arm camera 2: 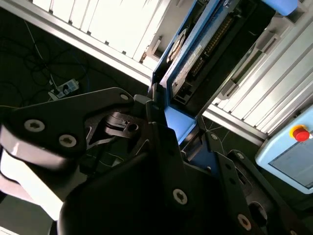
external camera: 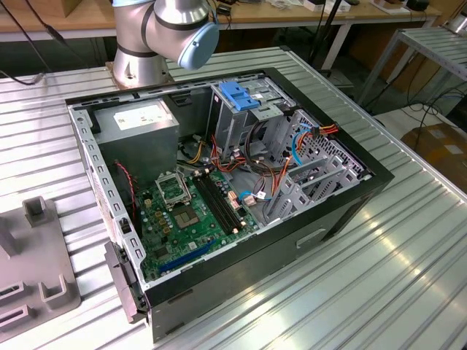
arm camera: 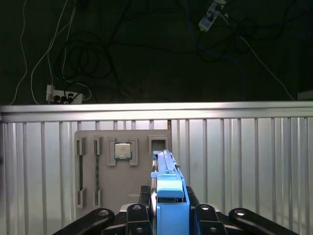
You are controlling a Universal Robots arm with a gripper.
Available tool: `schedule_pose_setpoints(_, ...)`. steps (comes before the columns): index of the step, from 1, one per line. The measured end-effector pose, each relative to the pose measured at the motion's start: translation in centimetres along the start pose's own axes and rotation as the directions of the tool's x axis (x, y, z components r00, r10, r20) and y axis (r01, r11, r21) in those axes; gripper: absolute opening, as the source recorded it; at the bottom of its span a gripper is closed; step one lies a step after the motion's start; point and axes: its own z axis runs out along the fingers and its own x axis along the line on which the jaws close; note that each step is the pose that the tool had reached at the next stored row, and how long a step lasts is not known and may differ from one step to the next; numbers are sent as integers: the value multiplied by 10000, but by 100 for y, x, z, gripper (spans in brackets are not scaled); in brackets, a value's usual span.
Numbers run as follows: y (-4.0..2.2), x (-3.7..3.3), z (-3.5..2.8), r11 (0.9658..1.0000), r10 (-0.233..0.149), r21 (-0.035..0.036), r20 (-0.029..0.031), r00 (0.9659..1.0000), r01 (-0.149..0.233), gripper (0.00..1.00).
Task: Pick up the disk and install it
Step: 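Pick up the disk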
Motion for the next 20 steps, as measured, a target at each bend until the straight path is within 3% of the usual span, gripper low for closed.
schedule_pose_setpoints(14, 6, -6, -387, 10000, -1, -1, 3, 10000, 1, 37)
schedule_pose_setpoints(17, 7, -7, -433, 10000, -1, -1, 4, 10000, 1, 37)
schedule_pose_setpoints(20, 8, -7, -434, 10000, 0, 0, 5, 10000, 0, 37)
